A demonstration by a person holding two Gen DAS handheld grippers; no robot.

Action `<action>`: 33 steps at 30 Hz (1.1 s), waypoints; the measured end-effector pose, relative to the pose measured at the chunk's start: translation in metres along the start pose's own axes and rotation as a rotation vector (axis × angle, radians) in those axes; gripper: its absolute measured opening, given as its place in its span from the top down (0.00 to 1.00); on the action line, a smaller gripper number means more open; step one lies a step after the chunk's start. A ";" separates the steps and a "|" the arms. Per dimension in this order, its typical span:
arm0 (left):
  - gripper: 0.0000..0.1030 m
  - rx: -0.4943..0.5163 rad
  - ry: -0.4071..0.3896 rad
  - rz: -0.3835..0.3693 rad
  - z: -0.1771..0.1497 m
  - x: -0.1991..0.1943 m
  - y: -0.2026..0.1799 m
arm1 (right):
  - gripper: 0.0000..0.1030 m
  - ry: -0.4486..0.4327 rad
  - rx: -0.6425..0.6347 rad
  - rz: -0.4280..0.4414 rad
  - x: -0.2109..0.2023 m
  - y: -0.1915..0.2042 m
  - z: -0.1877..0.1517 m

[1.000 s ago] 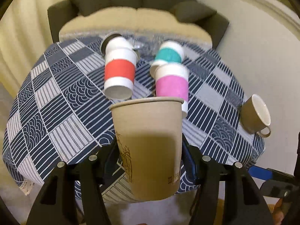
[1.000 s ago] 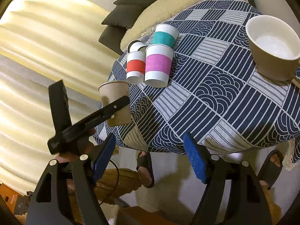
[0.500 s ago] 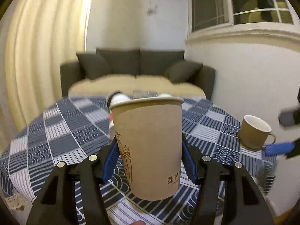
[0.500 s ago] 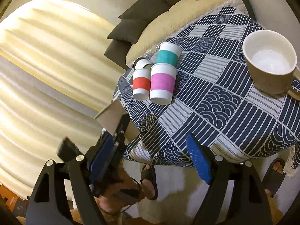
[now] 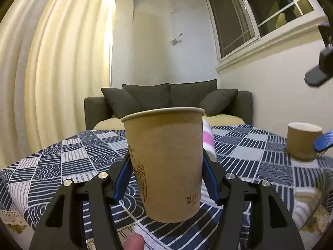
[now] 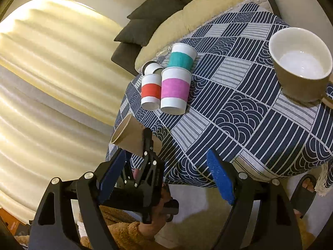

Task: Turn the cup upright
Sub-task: 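Carry the upright tan cup with the left tool and lower it onto the cloth, then open the left tool and pull it back from the standing cup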

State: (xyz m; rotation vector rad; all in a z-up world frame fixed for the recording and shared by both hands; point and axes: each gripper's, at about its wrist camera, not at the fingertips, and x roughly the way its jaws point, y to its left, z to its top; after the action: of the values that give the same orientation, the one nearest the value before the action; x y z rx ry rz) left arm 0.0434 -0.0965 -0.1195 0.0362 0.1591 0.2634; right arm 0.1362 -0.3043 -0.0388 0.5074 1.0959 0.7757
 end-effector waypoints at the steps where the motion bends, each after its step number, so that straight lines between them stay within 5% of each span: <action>1: 0.42 0.001 0.000 0.005 -0.002 0.000 0.001 | 0.23 0.005 0.001 -0.004 0.003 -0.001 0.000; 20: 0.41 0.040 0.020 0.036 -0.018 0.001 0.002 | 0.23 0.047 -0.006 -0.021 0.020 -0.002 -0.002; 22: 0.35 0.037 0.026 0.036 -0.019 0.001 0.002 | 0.23 0.048 -0.008 -0.021 0.019 -0.002 -0.002; 24: 0.19 0.029 0.031 0.027 -0.020 0.001 0.002 | 0.23 0.048 -0.009 -0.021 0.018 -0.001 -0.003; 33: 0.07 0.009 0.054 0.007 -0.012 -0.002 0.001 | 0.23 0.040 -0.017 -0.016 0.014 0.002 -0.001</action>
State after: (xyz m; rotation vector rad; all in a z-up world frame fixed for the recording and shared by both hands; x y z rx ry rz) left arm 0.0397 -0.0958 -0.1310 0.0389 0.2143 0.2712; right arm 0.1380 -0.2926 -0.0464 0.4695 1.1282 0.7836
